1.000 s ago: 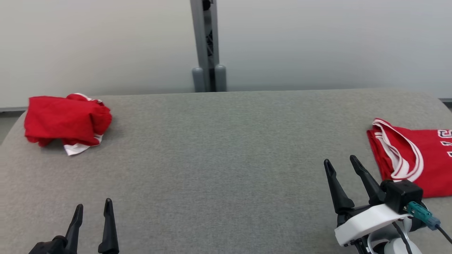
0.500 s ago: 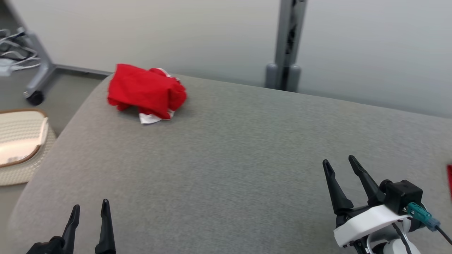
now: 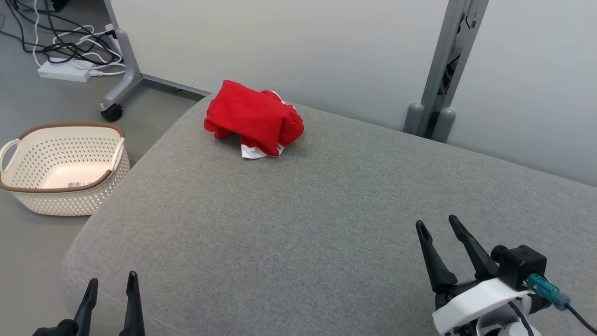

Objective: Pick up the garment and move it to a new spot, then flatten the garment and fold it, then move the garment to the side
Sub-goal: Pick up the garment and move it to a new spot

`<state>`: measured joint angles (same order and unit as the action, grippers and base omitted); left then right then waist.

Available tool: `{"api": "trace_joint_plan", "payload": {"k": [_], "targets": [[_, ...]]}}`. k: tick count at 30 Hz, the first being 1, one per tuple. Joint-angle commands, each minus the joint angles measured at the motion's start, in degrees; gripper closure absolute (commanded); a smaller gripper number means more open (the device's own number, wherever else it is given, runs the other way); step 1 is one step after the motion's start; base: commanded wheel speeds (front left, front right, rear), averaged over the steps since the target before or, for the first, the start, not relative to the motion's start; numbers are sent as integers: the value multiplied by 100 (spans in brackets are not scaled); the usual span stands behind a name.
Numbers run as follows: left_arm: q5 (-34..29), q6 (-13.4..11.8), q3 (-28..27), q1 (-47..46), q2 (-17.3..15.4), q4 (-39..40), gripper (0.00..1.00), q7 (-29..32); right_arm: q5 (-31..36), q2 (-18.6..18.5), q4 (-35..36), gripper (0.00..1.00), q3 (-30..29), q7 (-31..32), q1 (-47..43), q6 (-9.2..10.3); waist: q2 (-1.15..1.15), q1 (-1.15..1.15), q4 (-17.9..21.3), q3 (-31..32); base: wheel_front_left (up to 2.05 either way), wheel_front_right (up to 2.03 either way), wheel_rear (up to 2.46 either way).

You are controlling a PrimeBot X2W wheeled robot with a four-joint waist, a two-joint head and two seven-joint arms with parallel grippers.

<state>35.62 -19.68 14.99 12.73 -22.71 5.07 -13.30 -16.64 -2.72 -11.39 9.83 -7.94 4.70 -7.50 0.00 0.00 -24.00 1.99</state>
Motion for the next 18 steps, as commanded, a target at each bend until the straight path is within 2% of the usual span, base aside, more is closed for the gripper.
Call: {"api": "trace_joint_plan", "payload": {"k": [1,5,11,18], "targets": [[-13,-9,-17,19,-34,39,0,5,3,-37,-5,0,-17,-56,-29,2,0,0,40,-2,0,0,0],[-18,18,-27,-71,-121,143,0,69,39,-36,9,0,-31,-58,12,2,0,0,210,-49,0,0,0],[-62,112,-160,-527,-453,337,0,311,132,-36,153,0,-78,-53,115,2,0,0,540,-251,0,0,0],[259,584,-494,-1696,-1065,360,0,893,269,-37,394,0,-166,52,300,2,0,0,926,-697,0,0,0]]}}
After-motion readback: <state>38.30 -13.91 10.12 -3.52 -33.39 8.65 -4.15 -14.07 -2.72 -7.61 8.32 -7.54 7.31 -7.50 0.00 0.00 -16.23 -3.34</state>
